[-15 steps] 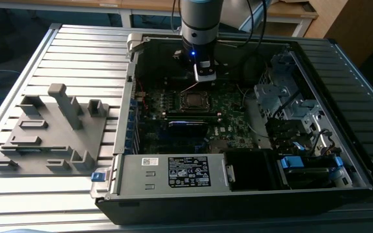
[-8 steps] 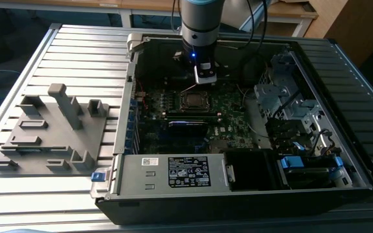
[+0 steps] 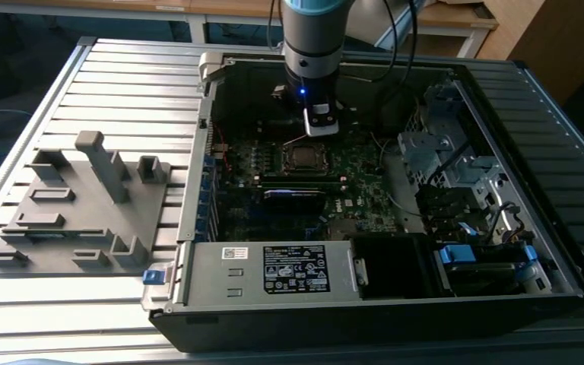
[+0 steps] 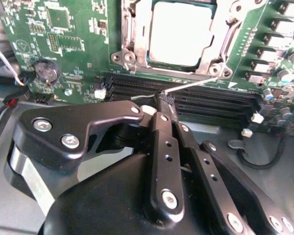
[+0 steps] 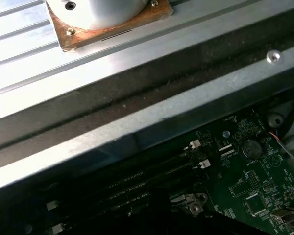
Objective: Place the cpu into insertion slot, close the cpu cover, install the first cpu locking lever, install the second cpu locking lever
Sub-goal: 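Install the first cpu locking lever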
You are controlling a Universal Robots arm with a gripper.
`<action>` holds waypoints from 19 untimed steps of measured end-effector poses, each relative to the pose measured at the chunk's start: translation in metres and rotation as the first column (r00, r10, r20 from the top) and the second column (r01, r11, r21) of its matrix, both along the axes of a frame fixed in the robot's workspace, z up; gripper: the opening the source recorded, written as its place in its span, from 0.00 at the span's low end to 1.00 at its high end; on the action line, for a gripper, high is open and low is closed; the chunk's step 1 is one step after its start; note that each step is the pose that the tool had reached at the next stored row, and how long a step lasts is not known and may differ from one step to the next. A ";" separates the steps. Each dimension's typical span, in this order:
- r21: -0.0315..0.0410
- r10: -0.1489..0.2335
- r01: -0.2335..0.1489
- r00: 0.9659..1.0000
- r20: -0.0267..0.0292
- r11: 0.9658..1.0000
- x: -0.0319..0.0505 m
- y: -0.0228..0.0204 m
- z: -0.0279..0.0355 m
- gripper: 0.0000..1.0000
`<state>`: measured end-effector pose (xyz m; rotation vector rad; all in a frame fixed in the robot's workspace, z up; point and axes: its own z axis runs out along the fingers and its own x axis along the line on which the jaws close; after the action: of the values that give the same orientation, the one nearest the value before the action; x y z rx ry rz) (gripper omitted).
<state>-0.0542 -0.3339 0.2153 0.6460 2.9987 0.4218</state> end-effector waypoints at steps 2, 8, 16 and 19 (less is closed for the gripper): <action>0.000 -0.028 0.028 1.000 0.000 1.000 0.0000 0.0000 -0.0019 0.10; 0.000 -0.094 0.094 0.996 0.000 0.996 0.0000 0.0007 -0.0057 0.10; -0.013 -0.095 0.095 0.996 0.002 0.995 0.0000 0.0016 -0.0076 0.10; -0.049 -0.094 0.094 0.996 0.006 0.994 0.0000 0.0019 -0.0078 0.10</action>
<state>-0.0542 -0.3320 0.2075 0.7780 2.9499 0.3429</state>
